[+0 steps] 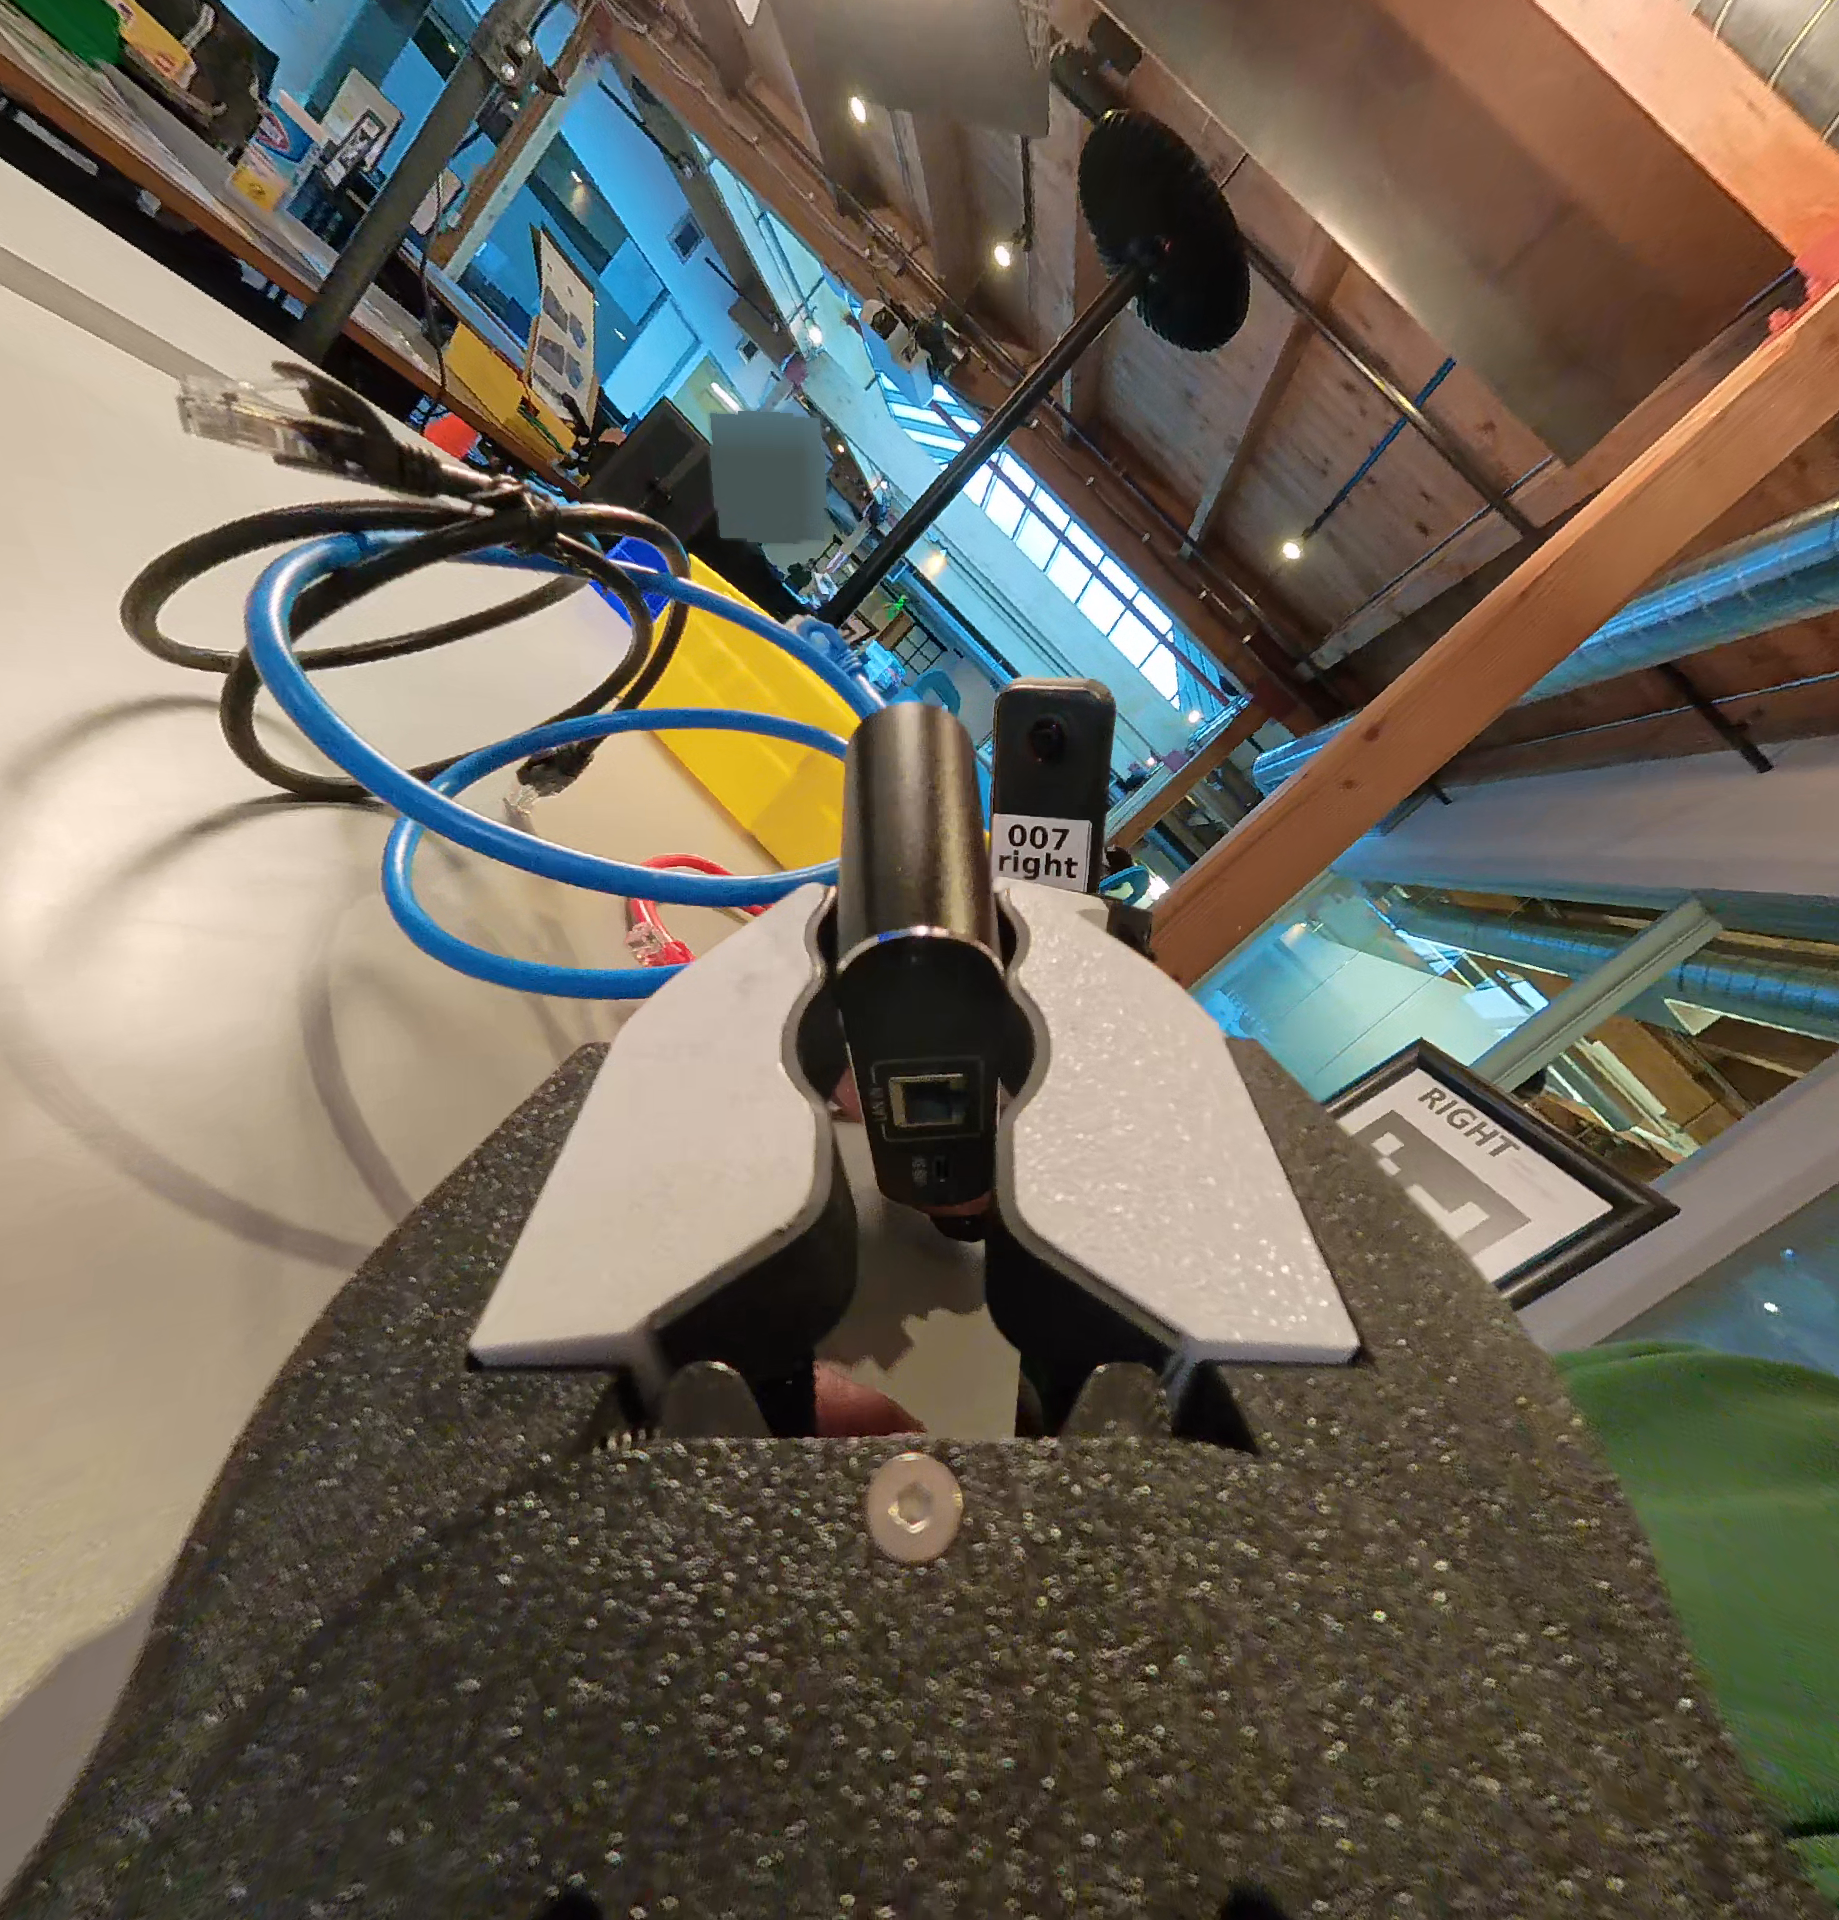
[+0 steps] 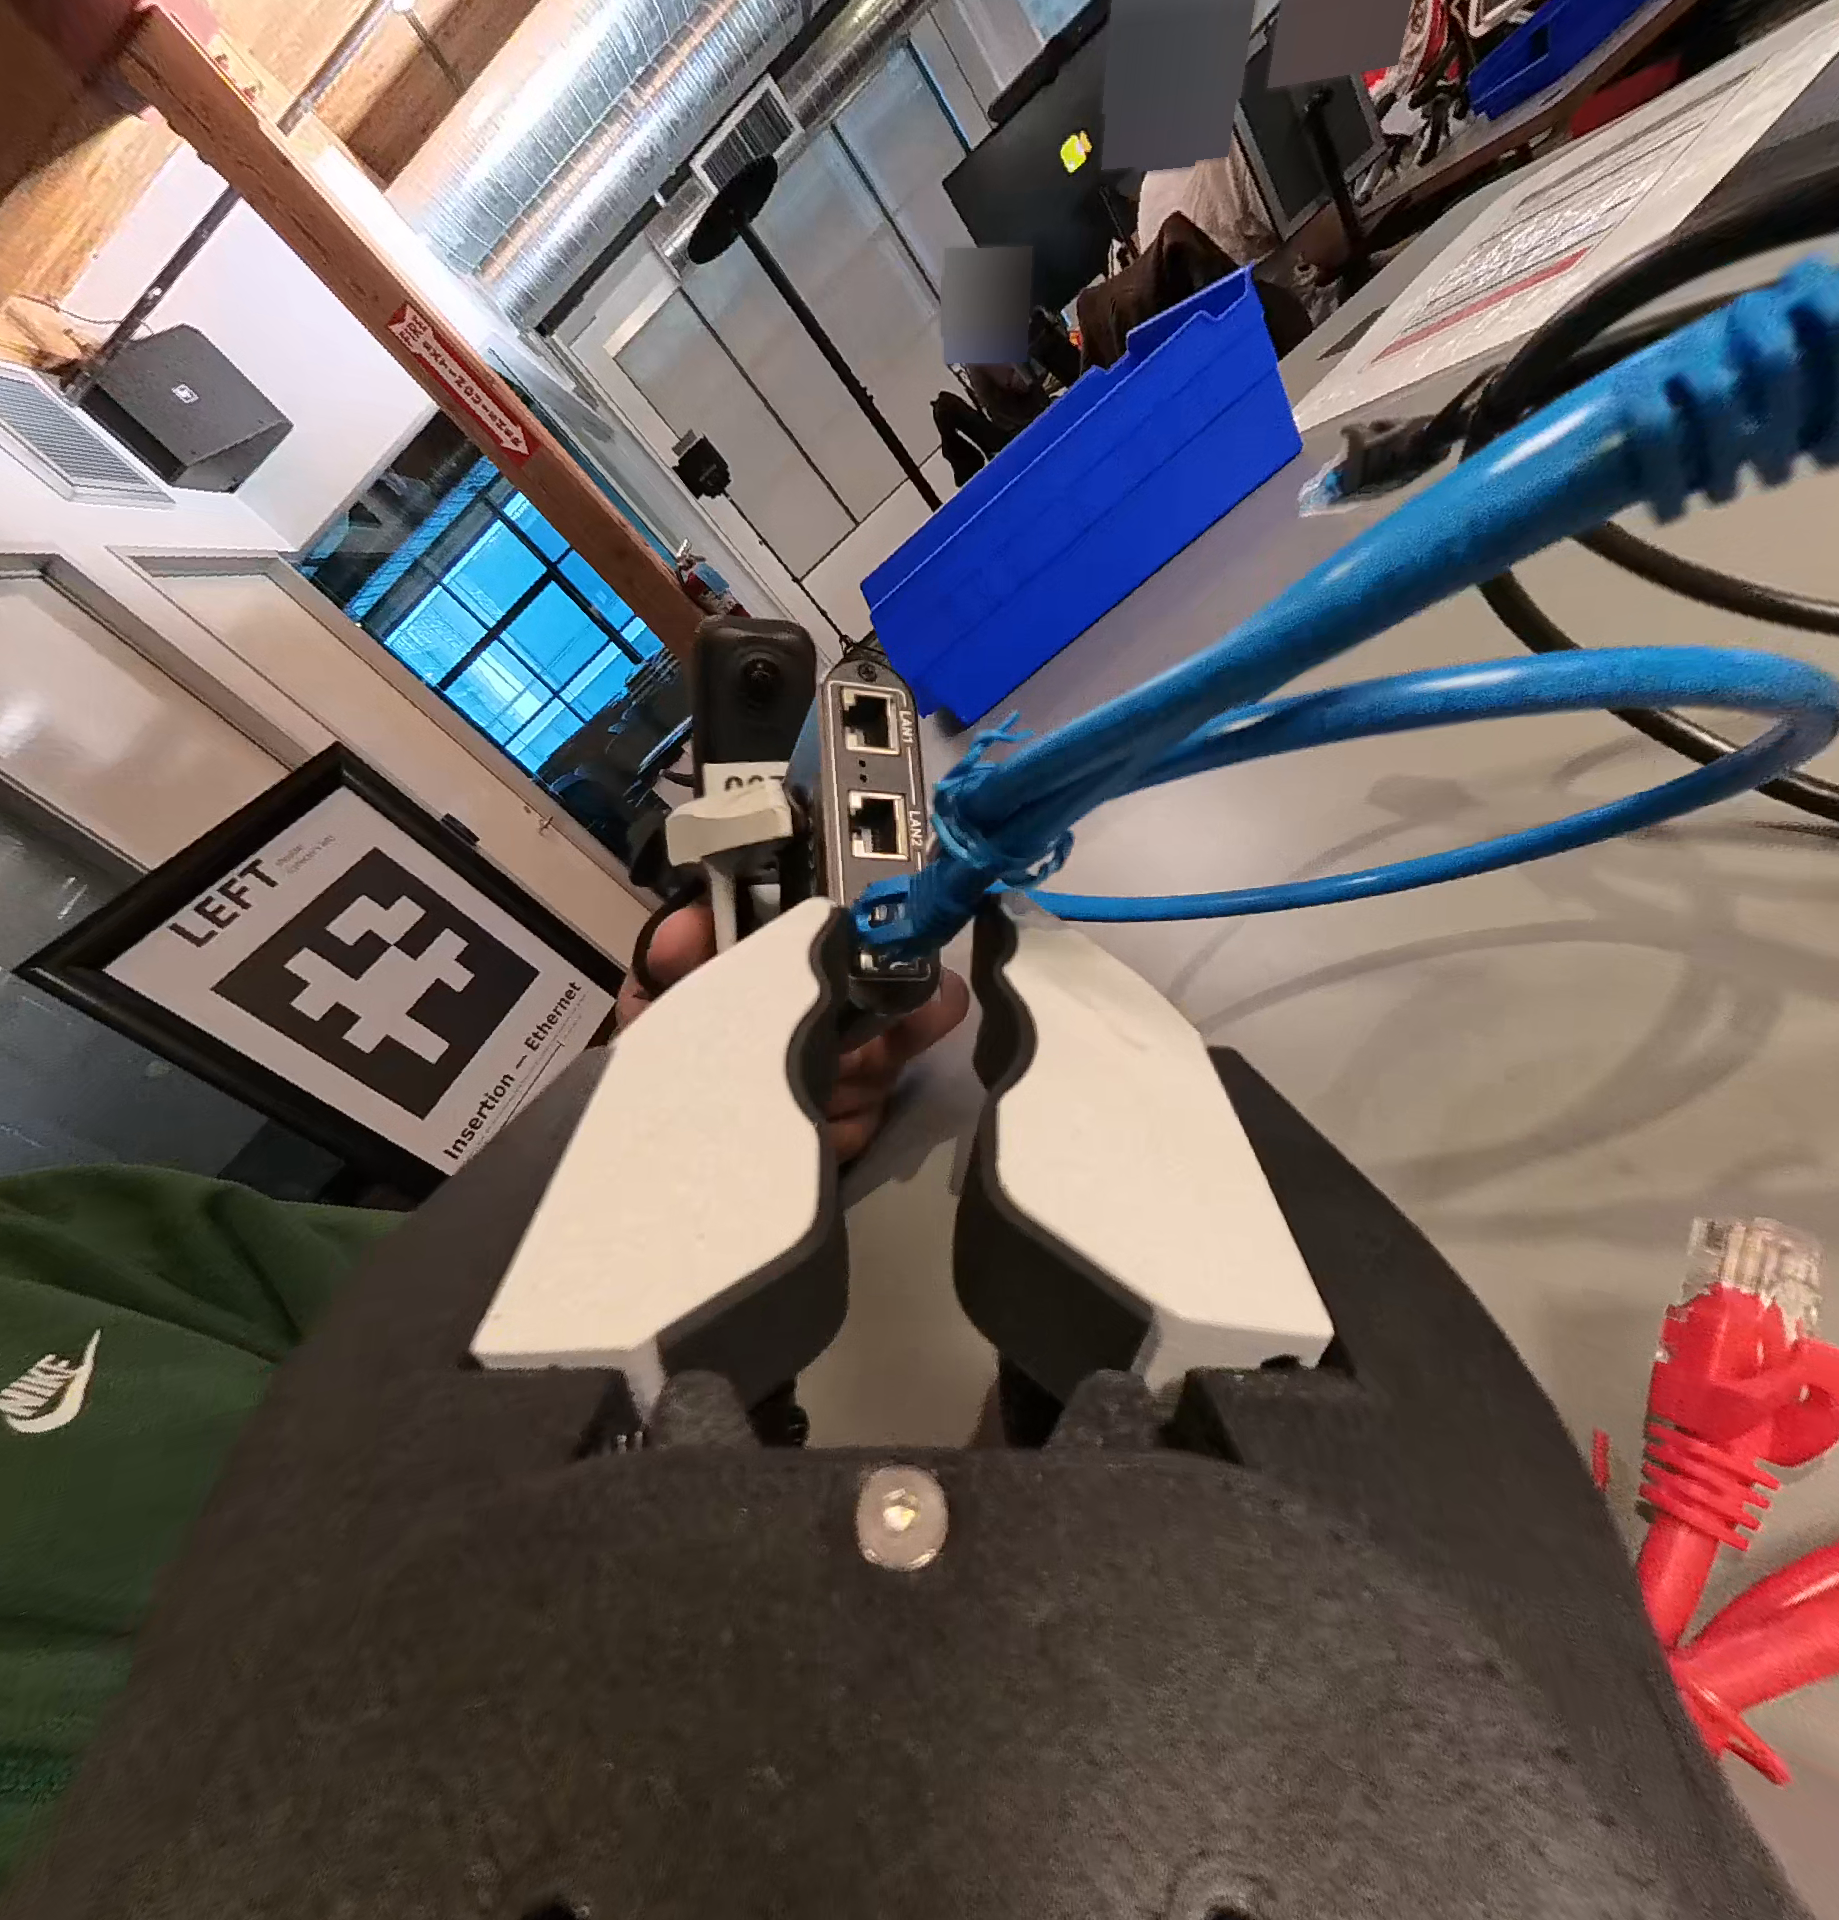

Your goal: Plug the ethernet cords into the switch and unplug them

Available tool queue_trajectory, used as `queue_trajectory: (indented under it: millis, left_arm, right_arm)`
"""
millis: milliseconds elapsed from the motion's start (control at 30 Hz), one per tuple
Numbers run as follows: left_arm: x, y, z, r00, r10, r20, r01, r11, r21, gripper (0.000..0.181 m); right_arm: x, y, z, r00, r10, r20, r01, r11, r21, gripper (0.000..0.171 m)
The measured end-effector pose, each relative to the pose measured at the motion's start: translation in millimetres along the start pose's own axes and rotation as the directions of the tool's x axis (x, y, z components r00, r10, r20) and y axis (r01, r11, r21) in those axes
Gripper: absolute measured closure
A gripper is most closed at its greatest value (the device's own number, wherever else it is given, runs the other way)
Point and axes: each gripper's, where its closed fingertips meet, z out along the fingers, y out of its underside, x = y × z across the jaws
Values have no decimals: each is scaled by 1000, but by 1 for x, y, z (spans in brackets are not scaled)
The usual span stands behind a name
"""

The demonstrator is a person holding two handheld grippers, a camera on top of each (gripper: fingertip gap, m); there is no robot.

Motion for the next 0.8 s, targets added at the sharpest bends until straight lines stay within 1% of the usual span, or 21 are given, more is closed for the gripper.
queue_trajectory:
  millis: [500,633,733,800]
  left_arm:
    - [3,0,-1,997,77,11,-77,997,-7,155]
    - [4,0,-2,990,135,28,-134,991,-25,155]
    - [4,5,-1,993,117,24,-116,991,-61,154]
    - [5,13,3,995,96,8,-95,990,-101,148]
  right_arm:
    - [0,4,2,995,-92,-27,92,996,-8,149]
    - [0,5,2,991,-128,-31,127,992,-5,150]
    - [-1,4,3,989,-148,-30,149,989,13,151]
    - [-4,3,4,987,-157,-15,158,987,20,151]
